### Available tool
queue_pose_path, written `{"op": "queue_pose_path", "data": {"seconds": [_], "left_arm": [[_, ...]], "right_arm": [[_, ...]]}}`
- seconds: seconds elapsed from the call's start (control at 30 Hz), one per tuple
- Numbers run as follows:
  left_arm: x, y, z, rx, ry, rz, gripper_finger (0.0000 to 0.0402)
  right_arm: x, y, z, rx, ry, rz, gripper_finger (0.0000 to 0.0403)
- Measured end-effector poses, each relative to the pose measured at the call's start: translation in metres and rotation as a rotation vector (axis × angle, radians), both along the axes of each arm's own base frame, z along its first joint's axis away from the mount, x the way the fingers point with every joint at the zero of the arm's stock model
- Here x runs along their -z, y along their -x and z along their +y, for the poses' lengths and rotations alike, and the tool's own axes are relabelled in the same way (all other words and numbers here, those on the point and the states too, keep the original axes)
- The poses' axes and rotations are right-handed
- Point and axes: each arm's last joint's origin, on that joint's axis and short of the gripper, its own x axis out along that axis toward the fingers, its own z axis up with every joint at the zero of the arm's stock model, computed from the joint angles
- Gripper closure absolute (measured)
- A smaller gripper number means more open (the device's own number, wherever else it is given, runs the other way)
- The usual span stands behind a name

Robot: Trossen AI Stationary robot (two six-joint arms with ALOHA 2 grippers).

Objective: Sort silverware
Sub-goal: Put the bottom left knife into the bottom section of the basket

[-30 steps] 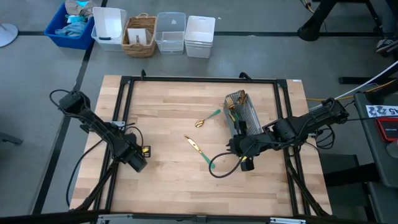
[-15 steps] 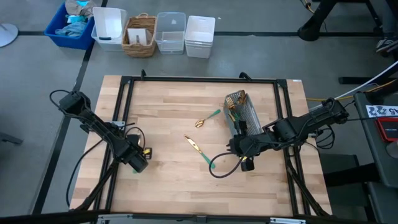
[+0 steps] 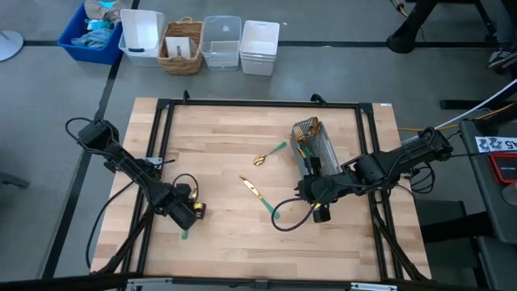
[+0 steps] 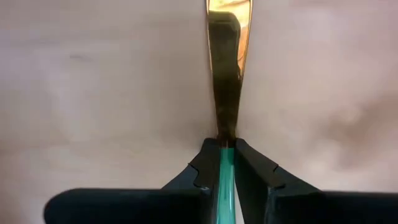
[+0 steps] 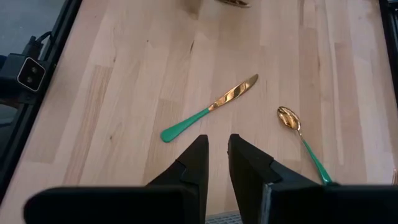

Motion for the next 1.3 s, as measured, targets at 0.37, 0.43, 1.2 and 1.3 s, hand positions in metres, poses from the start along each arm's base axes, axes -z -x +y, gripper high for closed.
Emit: {"op": "queue_pose_path", "data": {"seconds": [0.37,0.43,1.2,1.3], "left_arm": [[-0.004,-0.013,-0.007,0.063,-0.012,-0.198,0.0362],[-0.004,-0.014,-0.007,0.062,-0.009,-0.204,0.0362],[-0.002,-0.05,-0.006,0.16,-0.044,-0.446,0.0361],[0.002,-0.06,-0.005,0.184,-0.053,-0.485,0.0361]], "right_arm": [[0.019,-0.005,0.005,-0.05,-0.06,0.026,0.034],[0.032,-0.007,0.007,-0.073,-0.088,0.033,0.034],[0.102,-0.026,0.016,-0.222,-0.091,-0.255,0.034],[0.102,-0.026,0.016,-0.218,-0.095,-0.256,0.034]]}}
